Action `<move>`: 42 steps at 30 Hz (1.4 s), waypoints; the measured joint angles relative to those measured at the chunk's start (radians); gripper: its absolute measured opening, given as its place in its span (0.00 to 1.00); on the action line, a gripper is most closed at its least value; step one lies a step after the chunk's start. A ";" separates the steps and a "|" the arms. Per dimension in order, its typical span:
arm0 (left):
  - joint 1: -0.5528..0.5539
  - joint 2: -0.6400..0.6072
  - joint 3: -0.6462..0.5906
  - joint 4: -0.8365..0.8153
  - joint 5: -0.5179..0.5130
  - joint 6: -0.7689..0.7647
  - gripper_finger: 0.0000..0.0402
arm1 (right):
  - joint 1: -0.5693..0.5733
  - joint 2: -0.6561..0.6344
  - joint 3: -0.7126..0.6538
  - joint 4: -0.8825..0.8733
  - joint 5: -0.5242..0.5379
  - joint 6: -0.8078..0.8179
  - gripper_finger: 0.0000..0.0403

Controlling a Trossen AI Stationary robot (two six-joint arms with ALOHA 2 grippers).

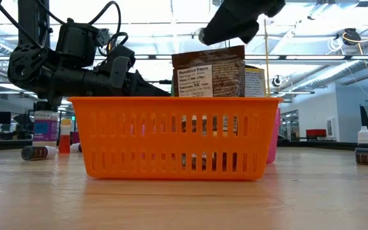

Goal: Pick & Place Kitchen Items
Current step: Put the small green food coloring bottle into the red bin

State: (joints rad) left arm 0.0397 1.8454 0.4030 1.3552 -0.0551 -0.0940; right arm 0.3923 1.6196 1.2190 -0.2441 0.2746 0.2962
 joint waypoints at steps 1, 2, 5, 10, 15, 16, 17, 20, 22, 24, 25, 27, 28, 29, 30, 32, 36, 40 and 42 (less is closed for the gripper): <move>0.000 0.000 0.000 0.000 0.000 0.000 0.37 | 0.000 -0.005 0.000 -0.005 0.016 0.006 0.19; 0.000 0.000 0.000 0.000 0.000 0.001 0.37 | 0.003 -0.009 0.000 -0.021 0.035 0.011 0.18; 0.000 0.000 0.000 -0.005 0.000 0.002 0.37 | 0.009 -0.014 0.000 -0.072 0.099 0.033 0.16; 0.000 0.000 0.000 -0.008 0.000 0.002 0.37 | 0.023 -0.039 0.000 -0.116 0.200 0.074 0.12; 0.000 0.000 0.000 -0.008 0.000 0.001 0.37 | 0.044 -0.071 0.000 -0.187 0.305 0.125 0.09; 0.000 0.000 0.000 -0.008 0.000 0.001 0.37 | 0.049 -0.077 0.000 -0.214 0.326 0.144 0.09; 0.000 0.000 0.000 -0.009 0.000 0.001 0.37 | 0.055 -0.081 0.000 -0.240 0.346 0.167 0.08; 0.000 0.000 0.000 -0.015 0.001 0.001 0.37 | 0.070 -0.092 0.000 -0.330 0.406 0.248 0.08; 0.000 0.000 0.000 -0.016 0.000 0.001 0.37 | 0.078 -0.095 0.000 -0.376 0.443 0.308 0.09; 0.000 0.000 0.000 -0.019 0.000 0.001 0.37 | 0.090 -0.095 0.000 -0.435 0.474 0.370 0.09; 0.000 0.000 0.000 -0.019 0.000 0.001 0.37 | 0.096 -0.095 0.000 -0.462 0.490 0.405 0.09; 0.000 0.000 0.000 -0.020 0.001 0.001 0.37 | 0.106 -0.096 0.000 -0.510 0.515 0.481 0.09; 0.000 0.000 0.000 -0.020 0.000 0.001 0.37 | 0.110 -0.096 0.000 -0.541 0.519 0.517 0.09; 0.000 0.000 0.000 -0.021 0.000 0.002 0.37 | 0.115 -0.096 0.000 -0.574 0.519 0.558 0.09; 0.000 0.000 0.000 -0.021 0.000 0.003 0.37 | 0.123 -0.095 0.000 -0.607 0.525 0.600 0.09; 0.000 0.000 0.000 -0.021 0.000 0.003 0.37 | 0.141 -0.095 0.000 -0.681 0.547 0.692 0.09; 0.000 0.000 0.000 -0.021 0.000 0.007 0.37 | 0.178 -0.095 0.000 -0.837 0.565 0.926 0.09; 0.000 0.000 0.000 -0.021 0.000 0.011 0.37 | 0.221 -0.095 -0.009 -0.917 0.564 1.092 0.09; 0.000 0.000 0.000 -0.021 0.000 0.011 0.37 | 0.242 -0.095 -0.031 -0.918 0.558 1.143 0.09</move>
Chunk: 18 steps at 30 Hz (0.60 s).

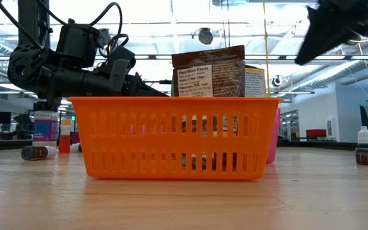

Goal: Pick & Place Kitchen Items
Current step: Put the small green food coloring bottle into the red bin

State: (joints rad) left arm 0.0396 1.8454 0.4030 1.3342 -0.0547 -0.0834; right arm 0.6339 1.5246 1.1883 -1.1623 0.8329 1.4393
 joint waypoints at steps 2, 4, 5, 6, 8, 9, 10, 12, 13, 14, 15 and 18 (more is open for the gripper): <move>0.000 0.000 0.000 0.000 0.000 0.000 0.37 | 0.019 0.000 -0.024 -0.001 -0.024 0.059 0.09; 0.000 0.000 0.000 0.000 0.000 0.000 0.37 | 0.036 0.000 -0.053 0.005 -0.046 0.127 0.09; 0.000 0.000 0.000 0.000 0.000 0.000 0.37 | 0.045 0.000 -0.069 0.008 -0.051 0.163 0.09; 0.000 0.000 0.000 0.000 0.000 0.000 0.37 | 0.055 0.000 -0.083 0.009 -0.052 0.197 0.09; 0.000 0.000 0.000 0.000 0.000 0.001 0.37 | 0.074 0.000 -0.107 0.006 -0.060 0.271 0.08; 0.000 0.000 0.000 0.000 0.000 0.001 0.37 | 0.083 0.000 -0.118 0.005 -0.078 0.304 0.08; 0.000 0.000 0.000 0.000 0.000 0.001 0.37 | 0.091 0.000 -0.130 0.006 -0.100 0.334 0.08; 0.000 0.000 0.000 0.000 0.000 0.001 0.37 | 0.106 0.000 -0.154 0.006 -0.139 0.391 0.08; 0.000 0.000 0.000 0.000 0.000 0.001 0.37 | 0.113 0.000 -0.165 0.005 -0.157 0.419 0.09; 0.000 0.000 0.000 0.000 0.000 0.001 0.37 | 0.120 0.000 -0.176 0.005 -0.173 0.444 0.09; 0.000 0.000 0.000 0.000 0.000 0.001 0.37 | 0.126 0.000 -0.186 0.005 -0.184 0.463 0.09; 0.000 0.000 0.000 0.000 0.000 0.002 0.37 | 0.141 0.000 -0.210 0.006 -0.187 0.498 0.12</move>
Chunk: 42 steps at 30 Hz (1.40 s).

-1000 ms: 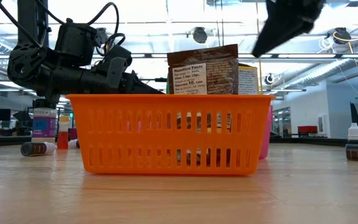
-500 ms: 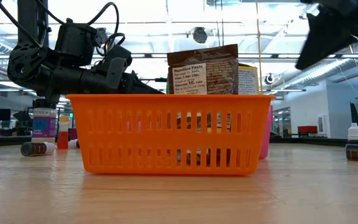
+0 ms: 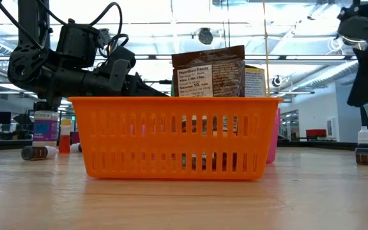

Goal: Pick & Place Kitchen Items
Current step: Put the small green food coloring bottle into the red bin

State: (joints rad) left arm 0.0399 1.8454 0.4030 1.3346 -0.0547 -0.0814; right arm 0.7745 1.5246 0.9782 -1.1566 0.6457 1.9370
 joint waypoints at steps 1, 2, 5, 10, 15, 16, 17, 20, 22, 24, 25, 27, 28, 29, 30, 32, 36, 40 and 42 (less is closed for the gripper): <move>0.000 0.000 0.000 0.000 0.000 0.000 0.37 | 0.003 0.000 -0.006 0.000 0.000 0.005 0.13; 0.000 0.000 0.000 0.000 0.000 0.000 0.37 | 0.005 0.000 -0.011 0.001 -0.001 0.013 0.14; 0.000 0.000 0.000 0.000 0.000 0.000 0.37 | 0.007 0.000 -0.030 0.010 -0.027 0.016 0.18; 0.000 0.000 0.000 0.000 0.000 0.000 0.37 | 0.007 0.000 -0.071 0.064 -0.047 0.017 0.25; 0.000 0.000 0.000 0.000 0.000 0.000 0.37 | 0.006 0.000 -0.103 0.094 -0.046 0.017 0.30; 0.000 0.000 0.000 0.000 0.000 0.000 0.37 | 0.006 0.000 -0.108 0.096 -0.046 0.017 0.30; 0.000 0.000 0.000 0.000 0.000 0.000 0.37 | 0.006 0.000 -0.114 0.097 -0.047 0.018 0.31; 0.000 0.000 0.000 0.000 0.000 0.000 0.37 | 0.006 0.000 -0.139 0.137 -0.046 0.034 0.32; 0.000 0.000 0.000 0.000 0.000 0.000 0.37 | 0.006 0.000 -0.167 0.186 -0.045 0.038 0.32; 0.000 0.000 0.000 0.000 0.000 0.000 0.37 | 0.006 0.000 -0.201 0.253 -0.046 0.033 0.32; 0.000 0.000 0.000 0.000 0.000 0.000 0.37 | 0.005 0.000 -0.218 0.285 -0.046 0.032 0.32; 0.000 0.000 0.000 0.000 0.000 0.000 0.37 | 0.004 0.000 -0.253 0.348 -0.046 0.017 0.32; 0.000 0.000 0.000 0.000 0.000 0.000 0.37 | 0.004 0.000 -0.267 0.370 -0.045 0.013 0.32; 0.000 0.000 0.000 0.000 0.000 0.000 0.37 | 0.004 0.000 -0.279 0.389 -0.045 0.011 0.32; 0.000 0.000 0.000 0.000 0.000 0.000 0.37 | 0.004 0.000 -0.290 0.409 -0.045 0.011 0.32; 0.000 0.000 0.000 0.000 0.000 0.000 0.37 | 0.004 0.000 -0.312 0.445 -0.044 0.013 0.32; 0.000 0.000 0.000 0.000 0.000 0.000 0.37 | 0.004 -0.002 -0.336 0.485 -0.035 0.012 0.32; 0.000 0.000 0.000 0.000 0.000 -0.001 0.37 | -0.004 -0.002 -0.338 0.496 -0.036 -0.010 0.32; 0.000 0.000 0.000 0.000 0.000 0.000 0.37 | -0.012 -0.002 -0.338 0.501 -0.039 -0.033 0.32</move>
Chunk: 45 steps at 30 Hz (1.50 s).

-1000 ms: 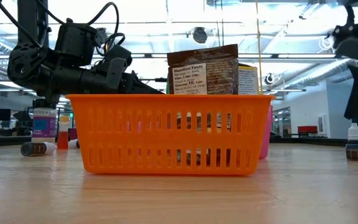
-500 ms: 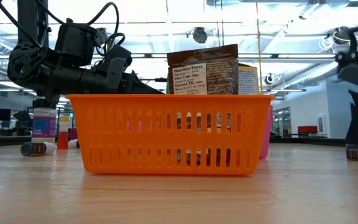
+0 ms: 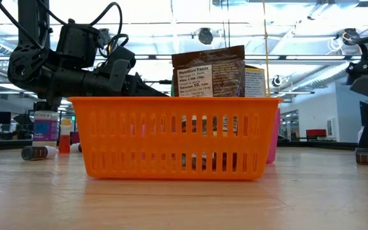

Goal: Pick & Place Kitchen Items
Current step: Put the small green food coloring bottle into the red bin

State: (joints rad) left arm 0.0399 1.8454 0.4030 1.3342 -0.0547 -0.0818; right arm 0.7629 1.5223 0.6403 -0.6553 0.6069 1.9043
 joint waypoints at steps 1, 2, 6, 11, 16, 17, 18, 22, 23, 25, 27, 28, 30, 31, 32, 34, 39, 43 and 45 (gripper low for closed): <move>0.000 0.000 0.000 0.000 0.000 0.000 0.37 | -0.004 0.000 0.000 0.002 -0.002 -0.006 0.32; 0.000 0.000 0.000 0.000 0.000 0.000 0.37 | -0.008 0.000 0.000 0.002 -0.003 -0.007 0.32; 0.000 0.000 0.000 0.000 0.000 0.000 0.37 | -0.011 0.000 -0.001 0.006 -0.003 -0.009 0.32; 0.000 0.000 0.000 0.000 0.000 0.000 0.37 | -0.011 0.001 -0.002 0.009 -0.004 -0.009 0.30; 0.000 0.000 0.000 0.000 0.000 0.000 0.37 | -0.011 0.002 -0.002 0.007 -0.006 -0.009 0.23; 0.000 0.000 0.000 0.000 0.000 0.000 0.37 | -0.011 0.002 -0.002 0.006 -0.006 -0.009 0.21; 0.000 0.000 0.000 0.000 0.000 -0.001 0.37 | -0.011 0.002 -0.002 0.007 -0.006 -0.009 0.19; 0.000 0.000 0.000 0.000 0.000 -0.001 0.37 | -0.011 0.002 -0.003 0.010 -0.006 -0.007 0.14; 0.000 0.000 0.000 0.000 0.000 -0.001 0.37 | -0.011 0.002 -0.003 0.012 -0.007 -0.007 0.14; 0.000 0.000 0.000 0.000 0.000 -0.001 0.37 | -0.011 0.002 -0.003 0.013 -0.007 -0.007 0.14; 0.000 0.000 0.000 0.000 0.000 -0.001 0.37 | -0.011 0.002 -0.003 0.014 -0.007 -0.007 0.14; 0.000 0.000 0.000 0.000 0.000 -0.001 0.37 | -0.012 0.002 -0.003 0.014 -0.007 -0.007 0.14; 0.000 0.000 0.000 0.000 0.000 -0.001 0.37 | -0.012 0.002 -0.003 0.014 -0.006 -0.007 0.14; 0.000 0.000 0.000 0.000 0.000 -0.001 0.37 | -0.013 0.002 -0.003 0.013 -0.006 -0.007 0.14; 0.000 0.000 0.000 0.000 0.000 -0.001 0.37 | -0.016 0.002 -0.003 0.013 -0.007 -0.007 0.14; 0.000 0.000 0.000 0.000 0.000 -0.001 0.37 | -0.024 0.002 -0.003 0.013 -0.007 -0.009 0.14; 0.000 0.000 0.000 0.000 0.000 -0.001 0.37 | -0.072 -0.044 -0.004 0.008 -0.024 -0.086 0.14; 0.000 0.000 0.000 0.000 0.000 0.000 0.37 | -0.133 -0.117 -0.005 -0.001 0.001 -0.202 0.14; 0.000 0.000 0.000 0.000 0.000 -0.001 0.37 | -0.170 -0.148 -0.005 -0.007 0.031 -0.266 0.14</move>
State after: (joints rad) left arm 0.0398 1.8454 0.4030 1.3338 -0.0551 -0.0826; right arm 0.5927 1.3743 0.6350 -0.6627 0.6378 1.6385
